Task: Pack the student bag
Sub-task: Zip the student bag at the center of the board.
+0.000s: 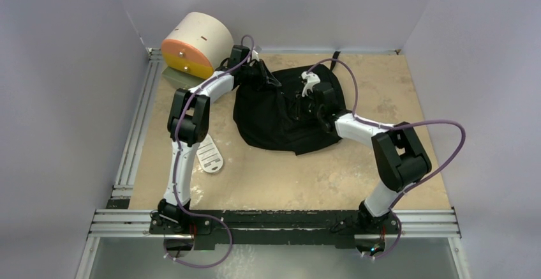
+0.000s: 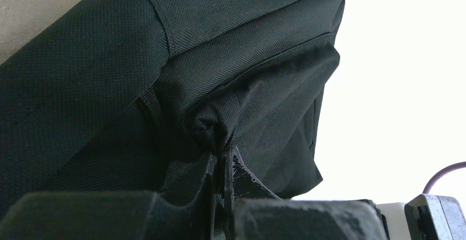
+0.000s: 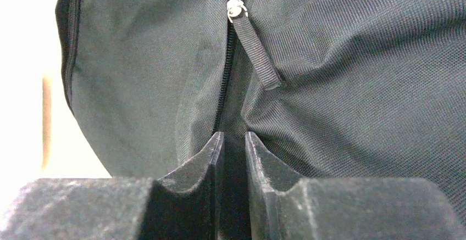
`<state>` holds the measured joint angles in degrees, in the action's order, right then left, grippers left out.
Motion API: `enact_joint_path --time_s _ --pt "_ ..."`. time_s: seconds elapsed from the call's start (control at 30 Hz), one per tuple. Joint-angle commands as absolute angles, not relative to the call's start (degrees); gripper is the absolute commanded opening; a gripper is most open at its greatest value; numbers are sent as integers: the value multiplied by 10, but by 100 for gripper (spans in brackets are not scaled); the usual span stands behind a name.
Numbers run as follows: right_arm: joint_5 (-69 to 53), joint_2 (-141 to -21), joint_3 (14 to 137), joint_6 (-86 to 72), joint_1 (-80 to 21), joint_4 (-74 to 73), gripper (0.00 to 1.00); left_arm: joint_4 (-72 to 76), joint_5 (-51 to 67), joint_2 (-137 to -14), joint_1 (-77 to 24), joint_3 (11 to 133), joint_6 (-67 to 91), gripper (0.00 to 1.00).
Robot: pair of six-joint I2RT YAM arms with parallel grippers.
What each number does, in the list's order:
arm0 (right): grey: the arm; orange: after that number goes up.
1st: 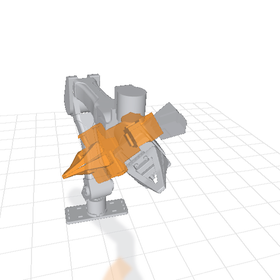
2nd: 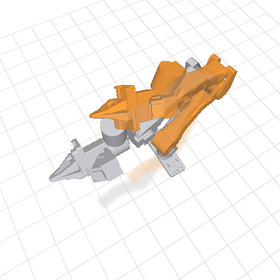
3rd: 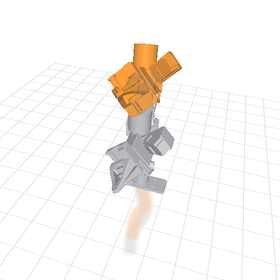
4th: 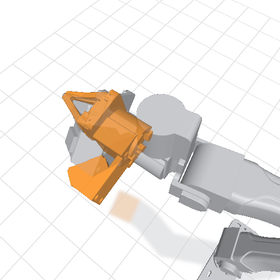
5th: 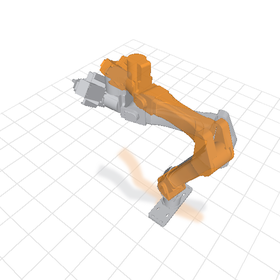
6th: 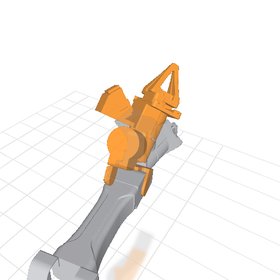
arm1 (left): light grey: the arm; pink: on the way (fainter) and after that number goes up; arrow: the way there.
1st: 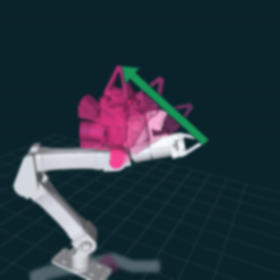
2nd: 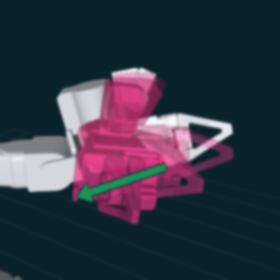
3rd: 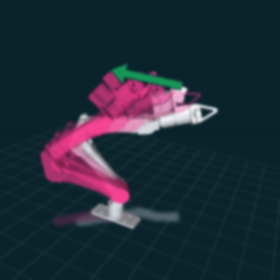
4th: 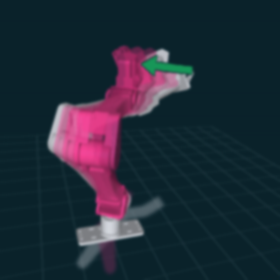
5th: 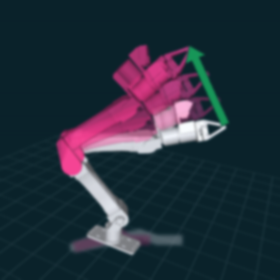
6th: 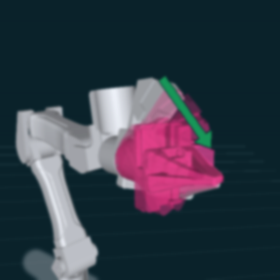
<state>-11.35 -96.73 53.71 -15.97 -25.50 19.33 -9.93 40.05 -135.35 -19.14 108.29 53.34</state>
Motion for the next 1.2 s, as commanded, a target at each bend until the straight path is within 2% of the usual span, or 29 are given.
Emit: enact_joint_path --time_s 0.0,0.3,0.4,0.53,0.63,0.73,0.87,1.03,1.17 --pt "-77 -932 533 -199 -258 140 28 -75 408 -1331 -182 1101 524 0" --pt "11 -849 571 -355 -256 132 38 -72 410 -1328 -182 1098 523 0" --pt "5 -841 568 -424 -256 149 40 -70 412 -1328 -182 1098 524 0" --pt "-26 -872 586 -435 -256 156 44 -69 415 -1327 -182 1097 523 0" --pt "-20 -906 632 -336 -256 124 44 -70 420 -1325 -182 1096 520 0" --pt "40 -921 679 -244 -256 87 43 -71 423 -1323 -182 1096 513 0" --pt "55 -903 666 -92 -254 156 45 -75 429 -1322 -182 1098 505 0" --pt "-48 -853 596 166 -254 231 45 -81 436 -1324 -182 1104 500 0" --pt "-226 -863 649 333 -240 79 46 -91 440 -1325 -182 1113 495 0"
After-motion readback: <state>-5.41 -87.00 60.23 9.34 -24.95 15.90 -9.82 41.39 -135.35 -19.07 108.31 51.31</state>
